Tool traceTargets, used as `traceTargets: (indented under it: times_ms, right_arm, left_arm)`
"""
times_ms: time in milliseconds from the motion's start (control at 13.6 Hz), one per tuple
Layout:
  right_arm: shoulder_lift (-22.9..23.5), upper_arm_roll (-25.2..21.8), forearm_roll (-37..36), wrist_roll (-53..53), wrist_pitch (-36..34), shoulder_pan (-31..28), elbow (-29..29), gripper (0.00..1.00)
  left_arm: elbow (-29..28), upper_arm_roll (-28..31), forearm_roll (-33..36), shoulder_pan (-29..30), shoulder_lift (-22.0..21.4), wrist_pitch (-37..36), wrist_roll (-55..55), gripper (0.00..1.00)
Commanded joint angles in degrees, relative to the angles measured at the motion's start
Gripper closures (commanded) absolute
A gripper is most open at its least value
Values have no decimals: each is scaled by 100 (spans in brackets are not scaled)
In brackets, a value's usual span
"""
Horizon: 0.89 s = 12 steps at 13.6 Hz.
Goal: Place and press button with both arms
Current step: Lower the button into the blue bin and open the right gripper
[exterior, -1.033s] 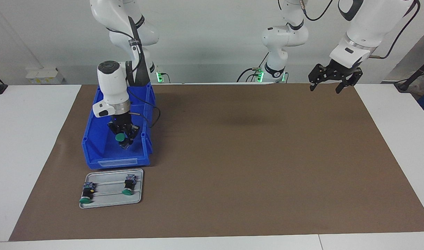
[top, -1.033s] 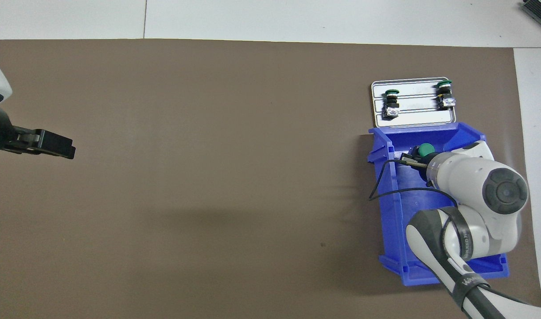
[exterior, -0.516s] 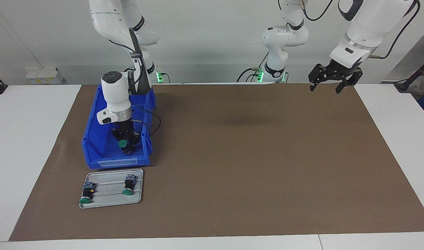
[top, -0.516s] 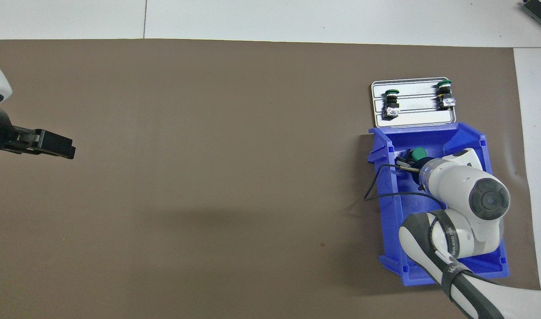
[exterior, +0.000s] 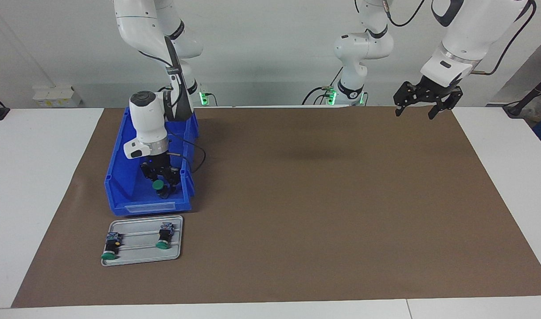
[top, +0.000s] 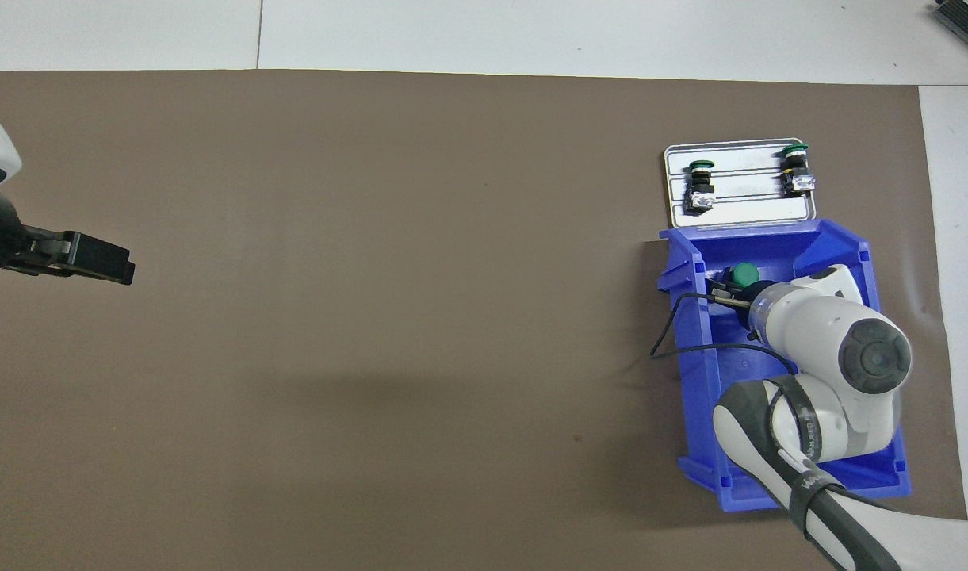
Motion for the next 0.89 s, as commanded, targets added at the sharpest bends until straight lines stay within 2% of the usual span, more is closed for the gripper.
traceTargets:
  times_ms: [0, 148, 369, 811]
  right_arm:
    - [-314, 63, 127, -151, -247, -30, -4, 4]
    - [-638, 133, 127, -143, -1175, -13, 311, 4]
    - [-973, 203, 127, -151, -2986, 136, 1163, 4]
    - [-1071, 203, 135, -493, -5361, 216, 2806, 4]
  left_arm:
    - [-203, -24, 89, 53, -170, 64, -4, 0]
    - [-203, -23, 98, 53, -170, 64, -4, 0]
    - [-203, -24, 98, 53, -170, 64, 4, 0]
    - [-203, -32, 98, 53, -170, 64, 4, 0]
